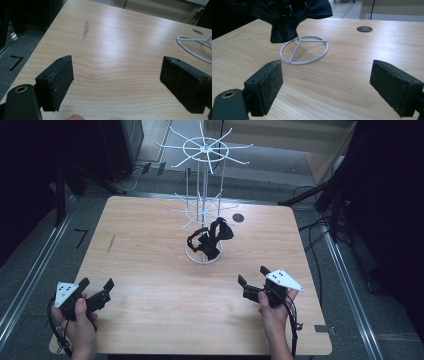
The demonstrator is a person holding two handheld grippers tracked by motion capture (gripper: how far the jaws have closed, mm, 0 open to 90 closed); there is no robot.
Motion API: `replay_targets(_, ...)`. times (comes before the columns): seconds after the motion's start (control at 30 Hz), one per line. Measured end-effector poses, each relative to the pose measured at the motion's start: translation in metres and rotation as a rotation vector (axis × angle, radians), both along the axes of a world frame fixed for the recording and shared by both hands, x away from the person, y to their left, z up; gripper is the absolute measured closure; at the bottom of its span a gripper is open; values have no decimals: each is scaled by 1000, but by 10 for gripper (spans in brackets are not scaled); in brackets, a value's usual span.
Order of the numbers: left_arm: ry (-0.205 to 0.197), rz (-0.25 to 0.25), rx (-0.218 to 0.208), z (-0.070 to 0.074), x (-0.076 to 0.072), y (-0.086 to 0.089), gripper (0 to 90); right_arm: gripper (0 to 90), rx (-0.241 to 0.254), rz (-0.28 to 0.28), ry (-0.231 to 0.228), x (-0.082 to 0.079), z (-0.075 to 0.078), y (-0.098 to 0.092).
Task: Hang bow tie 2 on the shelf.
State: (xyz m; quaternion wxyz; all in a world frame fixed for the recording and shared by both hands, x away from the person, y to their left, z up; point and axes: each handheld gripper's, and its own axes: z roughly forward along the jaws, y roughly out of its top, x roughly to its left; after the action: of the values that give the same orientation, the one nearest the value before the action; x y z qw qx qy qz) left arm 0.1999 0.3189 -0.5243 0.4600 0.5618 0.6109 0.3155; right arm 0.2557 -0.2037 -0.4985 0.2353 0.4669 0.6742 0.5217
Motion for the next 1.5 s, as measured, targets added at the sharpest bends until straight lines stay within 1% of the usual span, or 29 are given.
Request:
replay_targets(0.13, 4, -1, 2, 0, 0, 0, 125, 116, -9, -15, 10, -4, -4, -11)
replay_targets(0.33, 4, -1, 3, 0, 0, 0, 125, 116, -5, -36, 26, -10, -8, -26)
replay_targets(0.4, 5, -1, 4, 0, 0, 0, 125, 121, -14, -49, 21, -12, -9, -31)
replay_targets(0.47, 3, -1, 4, 0, 0, 0, 124, 126, -11, -62, 23, -14, -9, -36)
replay_targets(0.5, 4, -2, 4, 0, 0, 0, 124, 130, -15, -73, 15, -16, -9, -39)
replay_targets(0.6, 3, -2, 8, 0, 0, -1, 124, 130, -5, -96, 18, -19, -11, -48)
replay_targets(0.63, 3, -3, 8, 0, 0, -1, 124, 130, -9, -103, 19, -20, -11, -52)
replay_targets(0.7, 4, -3, 7, 0, 0, -1, 124, 130, -5, -109, 23, -22, -13, -56)
replay_targets(0.93, 6, -5, 14, 0, 1, -1, 124, 130, -22, -132, 27, -30, -17, -71)
replay_targets(1.0, 6, -5, 16, 0, 1, -2, 124, 130, -19, -139, 34, -32, -18, -75)
replay_targets(1.17, 6, -8, 22, 0, 1, -2, 124, 130, -26, -167, 40, -38, -19, -91)
replay_targets(1.23, 8, -10, 27, 0, 1, -2, 124, 130, -16, -180, 44, -42, -19, -98)
replay_targets(1.37, 9, -10, 30, 0, 1, -3, 124, 130, -16, -202, 47, -47, -20, -109)
replay_targets(1.5, 8, -11, 30, 0, 1, -3, 124, 130, -25, -219, 47, -50, -21, -119)
